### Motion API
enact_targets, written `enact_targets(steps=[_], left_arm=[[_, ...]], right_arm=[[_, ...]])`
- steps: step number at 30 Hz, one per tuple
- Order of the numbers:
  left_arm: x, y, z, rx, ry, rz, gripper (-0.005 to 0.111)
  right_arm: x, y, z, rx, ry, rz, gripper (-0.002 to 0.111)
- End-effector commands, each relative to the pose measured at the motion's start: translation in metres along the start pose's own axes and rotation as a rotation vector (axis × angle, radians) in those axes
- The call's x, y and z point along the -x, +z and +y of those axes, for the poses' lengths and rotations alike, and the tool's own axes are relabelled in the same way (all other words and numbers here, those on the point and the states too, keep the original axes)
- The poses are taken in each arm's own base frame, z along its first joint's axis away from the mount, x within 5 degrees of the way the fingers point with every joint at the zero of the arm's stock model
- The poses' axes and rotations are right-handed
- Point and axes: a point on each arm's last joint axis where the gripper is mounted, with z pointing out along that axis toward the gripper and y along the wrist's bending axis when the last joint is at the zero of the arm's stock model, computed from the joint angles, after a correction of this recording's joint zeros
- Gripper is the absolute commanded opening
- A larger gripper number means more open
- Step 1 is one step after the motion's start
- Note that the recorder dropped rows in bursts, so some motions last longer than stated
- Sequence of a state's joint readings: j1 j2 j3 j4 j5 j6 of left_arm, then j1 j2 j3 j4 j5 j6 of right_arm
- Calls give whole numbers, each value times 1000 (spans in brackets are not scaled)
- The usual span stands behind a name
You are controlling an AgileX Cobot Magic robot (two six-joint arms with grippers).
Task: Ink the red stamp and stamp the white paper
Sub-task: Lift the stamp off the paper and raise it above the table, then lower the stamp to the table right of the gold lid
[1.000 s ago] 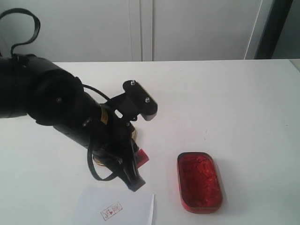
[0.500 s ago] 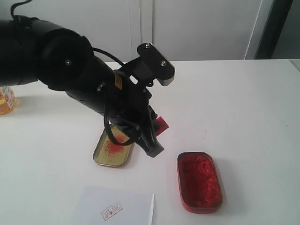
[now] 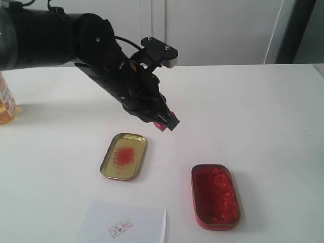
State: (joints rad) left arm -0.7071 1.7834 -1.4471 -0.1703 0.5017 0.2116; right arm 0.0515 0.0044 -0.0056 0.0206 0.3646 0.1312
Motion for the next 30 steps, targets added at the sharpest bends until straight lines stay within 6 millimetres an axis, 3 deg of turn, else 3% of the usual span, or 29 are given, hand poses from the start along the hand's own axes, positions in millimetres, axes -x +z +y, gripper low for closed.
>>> enact_targets(steps=[1,5,9,15,21,30], left_arm=[[5,7,6,-106,-43,0,0],[11,16,18,-267,-92,-35,0],[14,29,52,-419,-231,-83,0],[-6,59,84,-563,-404,-32,0],[-12,82,94,-542,-467,-34,0],[-13,95,85,-593,-506,-28,0]], right_arm=[[0,0,0,-1,5,-14,0],[0,0,0,-1,5,-14,0],[0,0,0,-1,5,-14,0],[0,0,0,-1,5,-14,0],[0,0,0,-1,5,-14,0],[0,0,0,-1,5,-14,0]])
